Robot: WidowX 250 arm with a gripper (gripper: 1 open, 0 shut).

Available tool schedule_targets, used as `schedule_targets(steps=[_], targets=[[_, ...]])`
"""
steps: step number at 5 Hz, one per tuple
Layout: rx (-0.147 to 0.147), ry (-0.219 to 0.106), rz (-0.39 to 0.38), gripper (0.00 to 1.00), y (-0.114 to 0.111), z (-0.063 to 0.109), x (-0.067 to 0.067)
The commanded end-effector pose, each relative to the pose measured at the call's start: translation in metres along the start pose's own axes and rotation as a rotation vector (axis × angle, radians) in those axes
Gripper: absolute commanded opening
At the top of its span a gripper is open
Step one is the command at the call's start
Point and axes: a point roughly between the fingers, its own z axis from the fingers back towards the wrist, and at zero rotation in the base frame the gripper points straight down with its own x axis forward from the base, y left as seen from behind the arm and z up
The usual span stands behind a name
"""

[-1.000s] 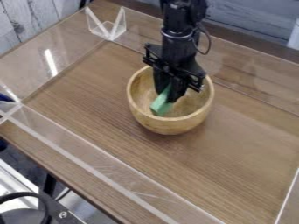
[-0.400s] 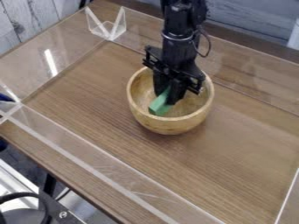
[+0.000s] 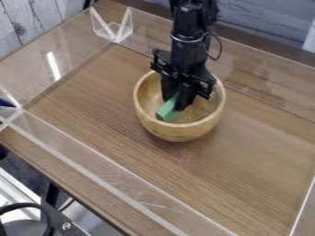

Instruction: Put the green block in the brown bowl

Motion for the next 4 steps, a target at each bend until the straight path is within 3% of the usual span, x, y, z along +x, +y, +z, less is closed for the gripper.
schedule_targets(steps=[1,2,3,4], targets=[[0.002,-0.025,0.003,1.0,0.0019,0.0077,0.0063],[-0.002,-0.022,0.003,0.0,0.0016,0.0068,0.007],[-0.005,-0.022,0.005,1.0,-0.0002,0.0104,0.0066],[-0.009,-0.026,0.008,1.0,-0.0019,0.0151,0.0064]])
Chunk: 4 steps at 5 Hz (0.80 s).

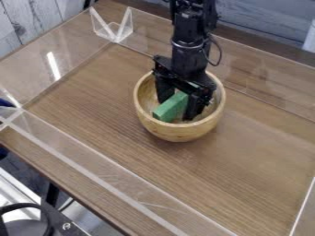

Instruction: Put the green block in the brown bowl

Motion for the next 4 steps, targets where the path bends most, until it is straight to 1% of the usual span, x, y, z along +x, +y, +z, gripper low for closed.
schedule_targets(steps=[1,2,3,4], targets=[[0.018,-0.11,0.004,1.0,-0.001,0.04,0.011],[0.033,-0.164,0.009,1.0,-0.004,0.069,0.01],[0.037,-0.222,0.011,1.0,-0.005,0.099,0.008],[0.036,-0.232,0.002,1.0,-0.009,0.104,0.006]])
